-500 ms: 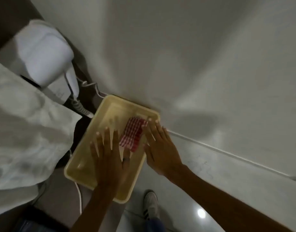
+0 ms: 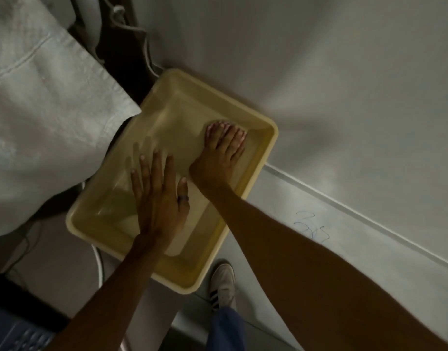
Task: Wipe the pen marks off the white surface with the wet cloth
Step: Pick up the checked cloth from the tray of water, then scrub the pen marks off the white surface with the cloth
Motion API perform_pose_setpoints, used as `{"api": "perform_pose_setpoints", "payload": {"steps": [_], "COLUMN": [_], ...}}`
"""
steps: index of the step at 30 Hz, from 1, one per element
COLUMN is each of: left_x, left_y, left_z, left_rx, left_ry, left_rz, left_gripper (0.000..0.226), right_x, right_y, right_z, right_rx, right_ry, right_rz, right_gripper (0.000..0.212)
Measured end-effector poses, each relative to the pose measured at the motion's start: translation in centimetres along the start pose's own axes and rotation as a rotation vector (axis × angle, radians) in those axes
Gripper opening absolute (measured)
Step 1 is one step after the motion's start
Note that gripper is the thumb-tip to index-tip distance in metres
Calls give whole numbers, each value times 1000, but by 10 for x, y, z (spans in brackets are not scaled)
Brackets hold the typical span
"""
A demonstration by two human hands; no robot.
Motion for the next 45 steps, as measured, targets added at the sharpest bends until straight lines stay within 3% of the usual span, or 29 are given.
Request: {"api": "perform_pose_setpoints", "payload": {"steps": [6,9,12,15,21,27,31,36,42,45], "left_x": [25,35,33,11,-80,-216,-323,-435,-519,-536], "left_y": [-8,-24,-54,-97,-194,-256,-265,-249,-208,-204], "left_z": [-39,-73,-110,-148,-209,-225,-214,-182,-165,-160], "left_rx": [-1,-52,-143,-244,-467,-606,-612,-408,-418,-436], "left_ry": [-81,-122,-66,-6,69,95,156,149,131,152], "left_rz": [-116,-215,-222,-151,31,246,297,269,201,62], "left_gripper": [65,66,69,74,75,73,71,73,72,71], "right_x": [55,101,132,144,111,33,-32,-99,-144,-156], "right_y": [-21,-60,-102,-142,-223,-279,-273,-220,-151,-135], "right_z": [-9,-28,-81,-160,-346,-508,-589,-654,-680,-680], "right_rx": [236,443,550,463,138,-118,-207,-156,-91,8], "right_ry": [-35,110,98,37,-16,-23,15,26,-145,-272], "right_rz": [37,-151,-305,-283,-19,123,104,-49,-115,-183], "right_gripper": [87,85,80,84,92,89,89,84,74,75]}}
Point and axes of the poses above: each hand's wrist, its own y-axis towards the middle knuckle, its own x-axis out of the back of the hand, z = x × y, the point moved 2 cm from there along y, towards the middle knuckle, and after that the axes turned 3 degrees about -y, right-handed, at the moved point
